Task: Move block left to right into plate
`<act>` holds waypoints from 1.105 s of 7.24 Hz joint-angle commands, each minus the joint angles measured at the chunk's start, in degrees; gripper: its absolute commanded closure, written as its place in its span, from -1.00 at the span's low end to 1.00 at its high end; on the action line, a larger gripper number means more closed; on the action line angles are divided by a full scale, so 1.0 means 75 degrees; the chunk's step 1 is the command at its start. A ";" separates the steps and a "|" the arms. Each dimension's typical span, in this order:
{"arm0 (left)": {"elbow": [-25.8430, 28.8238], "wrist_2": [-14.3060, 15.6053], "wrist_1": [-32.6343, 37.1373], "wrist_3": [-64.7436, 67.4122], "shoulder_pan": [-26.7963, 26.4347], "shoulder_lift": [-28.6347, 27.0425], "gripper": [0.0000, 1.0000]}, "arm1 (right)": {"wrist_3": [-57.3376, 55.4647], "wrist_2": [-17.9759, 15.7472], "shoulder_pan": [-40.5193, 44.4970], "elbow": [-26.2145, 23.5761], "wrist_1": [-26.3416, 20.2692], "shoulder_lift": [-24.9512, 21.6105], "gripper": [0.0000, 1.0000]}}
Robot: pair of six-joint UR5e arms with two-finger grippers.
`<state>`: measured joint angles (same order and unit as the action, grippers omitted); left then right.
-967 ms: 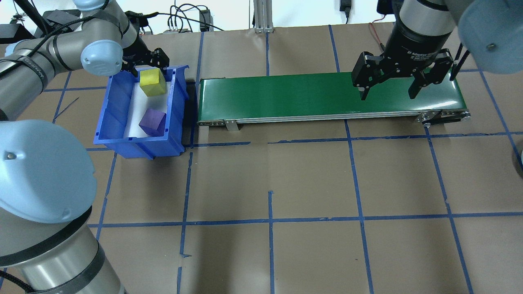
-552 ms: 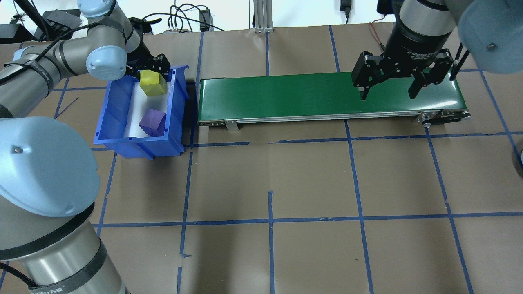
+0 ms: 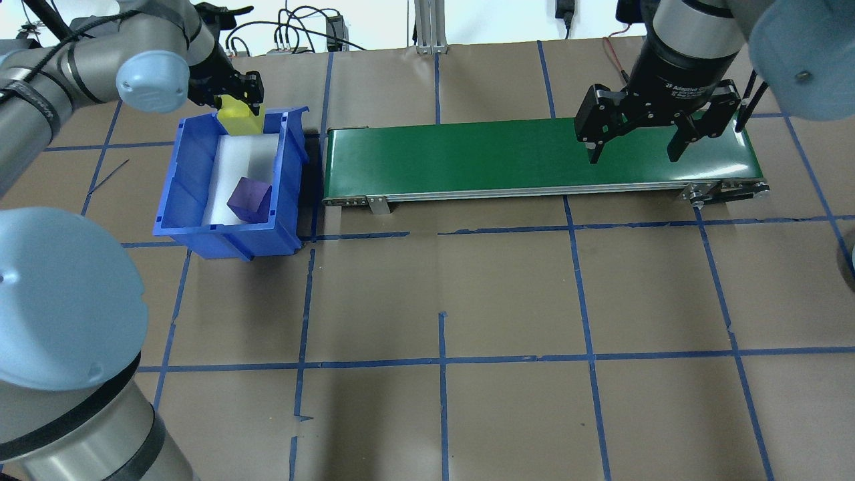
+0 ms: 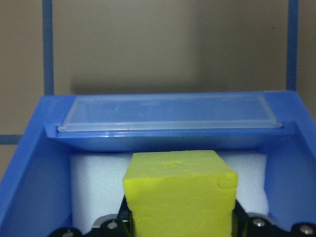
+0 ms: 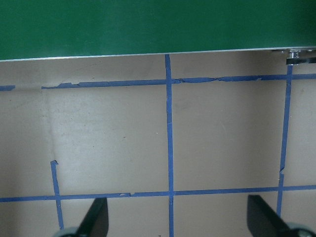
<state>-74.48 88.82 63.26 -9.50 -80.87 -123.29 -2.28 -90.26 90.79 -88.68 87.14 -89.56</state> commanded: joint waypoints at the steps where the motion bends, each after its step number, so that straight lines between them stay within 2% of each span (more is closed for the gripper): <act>1: 0.0333 -0.0076 0.0926 -0.0034 -0.0207 0.0756 0.19 | 0.0000 0.0000 0.0000 0.0000 0.0007 0.0000 -1.00; 4: 0.0159 -0.0065 0.1256 0.0362 -0.1845 0.0608 0.18 | 0.0000 0.0000 0.0000 0.0000 -0.0005 0.0000 -1.00; 5: -0.0040 -0.0030 0.1094 0.1304 -0.2407 0.0409 0.18 | 0.0000 -0.0012 0.0000 0.0000 -0.0005 0.0000 -1.00; 7: -0.0508 0.0017 0.0449 0.1559 -0.2611 0.0010 0.17 | 0.0000 -0.0012 0.0000 0.0000 0.0007 0.0000 -1.00; 8: -0.0696 -0.0006 0.0297 0.1560 -0.2623 0.0044 -0.23 | 0.0000 -0.0012 0.0000 0.0000 0.0007 0.0000 -1.00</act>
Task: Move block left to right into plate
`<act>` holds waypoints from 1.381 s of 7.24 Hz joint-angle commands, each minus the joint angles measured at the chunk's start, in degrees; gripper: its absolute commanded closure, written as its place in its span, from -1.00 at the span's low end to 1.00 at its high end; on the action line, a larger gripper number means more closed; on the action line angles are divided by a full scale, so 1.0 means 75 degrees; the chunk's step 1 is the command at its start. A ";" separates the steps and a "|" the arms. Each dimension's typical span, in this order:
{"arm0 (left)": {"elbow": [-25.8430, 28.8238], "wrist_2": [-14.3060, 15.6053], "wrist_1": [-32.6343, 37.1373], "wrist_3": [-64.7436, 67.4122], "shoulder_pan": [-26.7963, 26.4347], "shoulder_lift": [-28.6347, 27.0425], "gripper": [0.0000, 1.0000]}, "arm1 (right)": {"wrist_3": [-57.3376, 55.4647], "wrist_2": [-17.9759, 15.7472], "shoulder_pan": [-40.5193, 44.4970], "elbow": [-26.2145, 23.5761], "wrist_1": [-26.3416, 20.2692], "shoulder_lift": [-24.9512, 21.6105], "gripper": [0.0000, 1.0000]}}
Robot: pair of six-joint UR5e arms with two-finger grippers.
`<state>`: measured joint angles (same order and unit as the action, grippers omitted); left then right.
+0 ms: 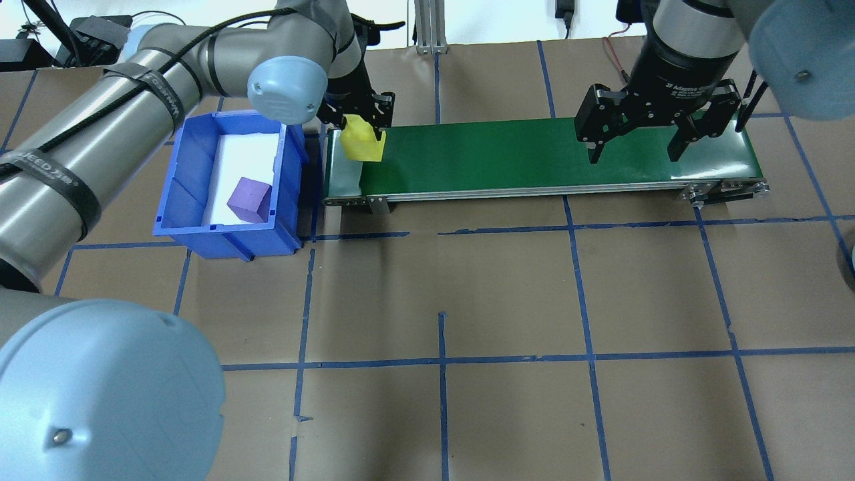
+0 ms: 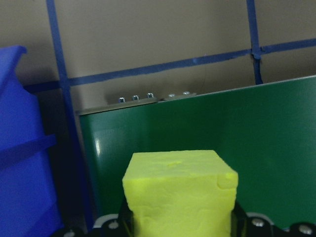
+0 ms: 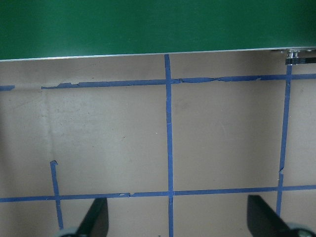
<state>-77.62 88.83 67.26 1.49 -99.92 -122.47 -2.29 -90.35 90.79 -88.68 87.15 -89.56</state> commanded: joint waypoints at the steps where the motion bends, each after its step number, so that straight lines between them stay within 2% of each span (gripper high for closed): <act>1: -0.0256 -0.0019 -0.0226 0.0280 -0.0084 0.0062 -0.99 | 0.0000 -0.0001 0.0000 0.0000 -0.0007 0.0000 -1.00; 3: -0.0093 -0.0031 -0.0027 0.0282 -0.0026 0.1031 -1.00 | 0.0000 0.0011 0.0000 0.0000 -0.0007 0.0000 -1.00; 4: -0.0092 -0.0066 0.0565 0.0247 0.0277 0.1453 -1.00 | 0.0000 -0.0001 0.0000 0.0000 0.0004 0.0000 -1.00; 6: -0.0278 -0.0066 0.1689 -0.0788 0.1305 0.2274 -1.00 | 0.0000 0.0011 -0.0012 0.0000 0.0005 0.0000 -1.00; 7: -0.0570 -0.0055 0.1986 -0.1516 0.1914 0.2406 -1.00 | 0.0012 0.0011 -0.0012 0.0000 0.0005 0.0011 -1.00; 9: -0.1307 -0.0066 0.1628 -0.4169 0.2318 0.2314 -0.99 | 0.0035 -0.0001 -0.0012 0.0000 0.0016 0.0011 -1.00; 10: -0.1763 0.0003 0.0907 -0.4786 0.2330 0.2151 -0.99 | 0.0035 -0.0001 -0.0012 0.0000 0.0016 0.0000 -1.00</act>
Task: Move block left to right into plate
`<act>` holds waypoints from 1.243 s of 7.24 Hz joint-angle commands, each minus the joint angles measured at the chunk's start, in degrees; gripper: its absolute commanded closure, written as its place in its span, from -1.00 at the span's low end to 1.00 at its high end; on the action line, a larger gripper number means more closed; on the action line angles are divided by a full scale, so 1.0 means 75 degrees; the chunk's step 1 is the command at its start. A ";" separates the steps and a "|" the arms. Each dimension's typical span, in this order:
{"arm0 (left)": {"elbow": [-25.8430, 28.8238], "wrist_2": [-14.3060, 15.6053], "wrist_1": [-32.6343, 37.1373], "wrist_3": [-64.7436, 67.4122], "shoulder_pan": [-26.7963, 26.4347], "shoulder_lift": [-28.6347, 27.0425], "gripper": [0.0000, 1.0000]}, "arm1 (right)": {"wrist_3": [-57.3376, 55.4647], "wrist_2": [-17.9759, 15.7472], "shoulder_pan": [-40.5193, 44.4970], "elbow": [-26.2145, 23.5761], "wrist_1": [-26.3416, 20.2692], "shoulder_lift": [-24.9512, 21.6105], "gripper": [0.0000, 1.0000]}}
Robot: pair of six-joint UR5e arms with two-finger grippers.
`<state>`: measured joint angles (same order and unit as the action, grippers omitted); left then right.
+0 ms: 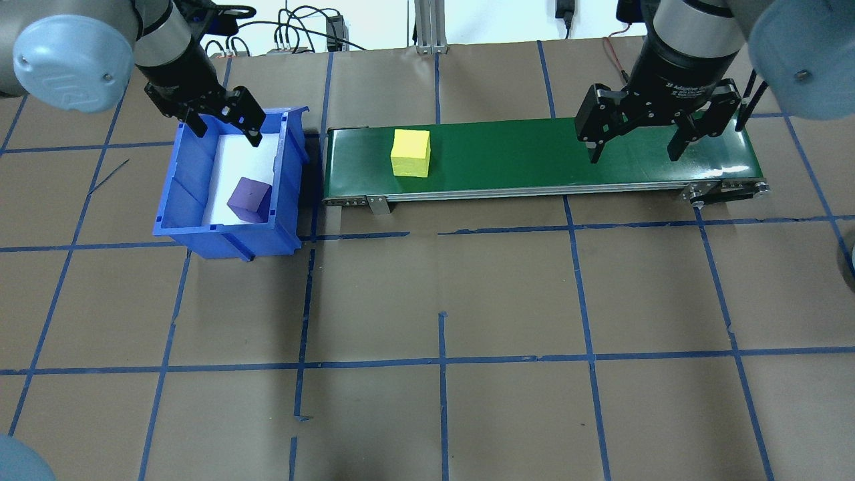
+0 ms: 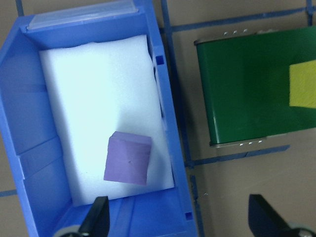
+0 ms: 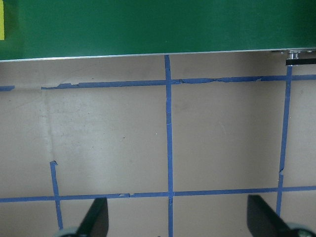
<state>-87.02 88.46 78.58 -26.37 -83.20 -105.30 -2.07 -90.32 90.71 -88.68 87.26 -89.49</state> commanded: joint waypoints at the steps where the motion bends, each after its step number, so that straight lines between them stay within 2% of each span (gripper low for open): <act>1: -0.0908 0.0076 -0.1295 -0.1739 0.0113 -0.0314 -0.99 | 0.0006 -0.0004 0.0000 0.0000 0.0002 0.0002 -1.00; 4: -0.1181 0.0064 -0.1419 -0.2820 0.0498 -0.0456 -0.92 | 0.0006 -0.0004 0.0000 0.0000 0.0001 0.0003 -1.00; 9: -0.1370 -0.0135 -0.1852 -0.2789 0.0606 -0.0970 -0.91 | 0.0006 -0.0004 0.0000 0.0000 0.0002 0.0002 -1.00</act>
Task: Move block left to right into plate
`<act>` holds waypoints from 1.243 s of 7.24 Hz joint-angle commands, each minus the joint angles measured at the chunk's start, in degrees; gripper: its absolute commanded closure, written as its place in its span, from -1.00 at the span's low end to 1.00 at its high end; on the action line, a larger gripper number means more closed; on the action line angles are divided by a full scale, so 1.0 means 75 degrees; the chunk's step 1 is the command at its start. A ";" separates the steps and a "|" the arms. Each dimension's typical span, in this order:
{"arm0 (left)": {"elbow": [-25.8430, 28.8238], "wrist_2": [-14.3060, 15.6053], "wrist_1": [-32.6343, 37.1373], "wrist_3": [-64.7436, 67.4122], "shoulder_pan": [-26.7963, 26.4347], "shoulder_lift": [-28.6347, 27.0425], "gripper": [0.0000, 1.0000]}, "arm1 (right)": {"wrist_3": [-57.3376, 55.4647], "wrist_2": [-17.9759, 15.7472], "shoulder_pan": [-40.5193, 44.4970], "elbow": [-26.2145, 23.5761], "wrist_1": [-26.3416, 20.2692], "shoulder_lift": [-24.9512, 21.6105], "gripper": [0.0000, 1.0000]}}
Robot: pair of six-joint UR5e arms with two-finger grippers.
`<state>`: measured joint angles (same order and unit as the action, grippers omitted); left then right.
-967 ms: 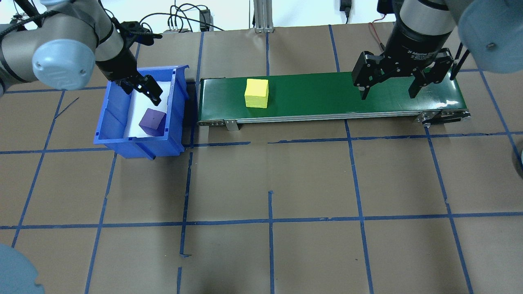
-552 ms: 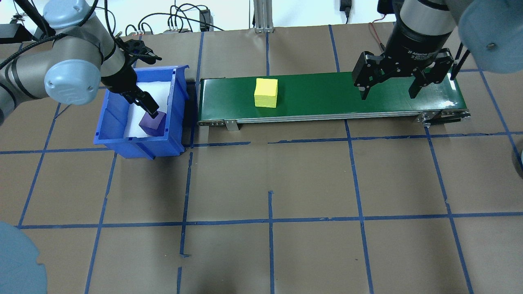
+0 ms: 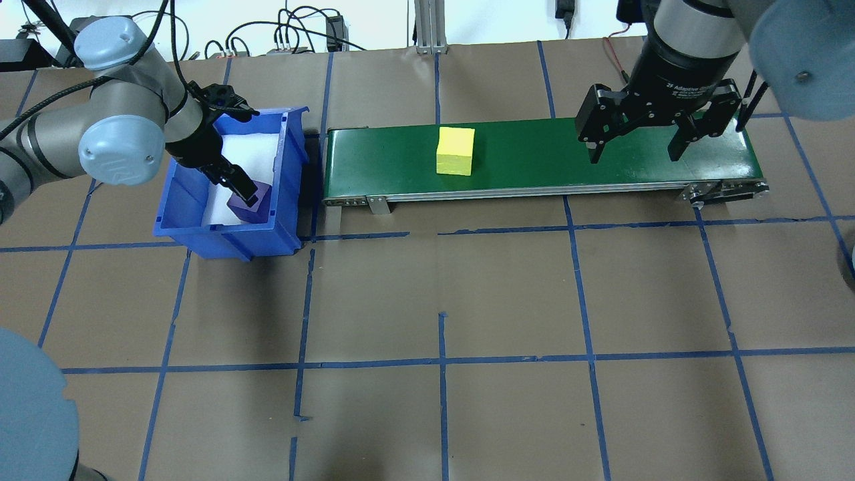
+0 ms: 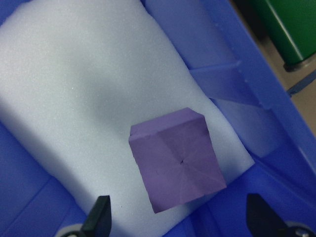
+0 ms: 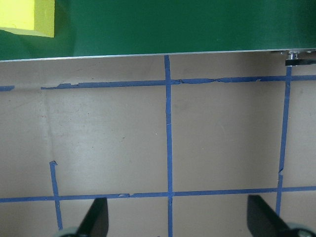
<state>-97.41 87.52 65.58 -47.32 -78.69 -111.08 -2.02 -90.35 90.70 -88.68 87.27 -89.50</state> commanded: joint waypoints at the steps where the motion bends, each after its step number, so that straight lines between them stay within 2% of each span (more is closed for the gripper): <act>1: -0.0055 -0.0021 -0.0502 0.0017 0.0004 -0.0433 -0.91 | 0.0000 0.0000 0.0000 0.0000 0.0000 0.0004 -1.00; 2: -0.0044 -0.0044 -0.0587 0.0121 0.0004 -0.0586 -0.91 | 0.0000 0.0000 0.0000 0.0000 0.0000 -0.0008 -1.00; 3: -0.0055 -0.0265 -0.0658 0.0134 0.0004 -0.0703 -0.91 | 0.0000 0.0000 0.0000 0.0000 0.0000 -0.0008 -1.00; 5: -0.0067 -0.0290 -0.0916 0.0134 0.0004 -0.0880 -0.91 | 0.0000 0.0000 0.0000 0.0000 0.0000 -0.0008 -1.00; 9: 0.0085 -0.0267 -0.0811 0.0134 0.0039 -0.0693 -0.91 | -0.0012 0.0000 0.0000 0.0000 -0.0012 -0.0008 -1.00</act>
<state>-97.08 85.40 59.30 -46.28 -78.59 -116.81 -2.08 -90.35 90.70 -88.68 87.19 -89.54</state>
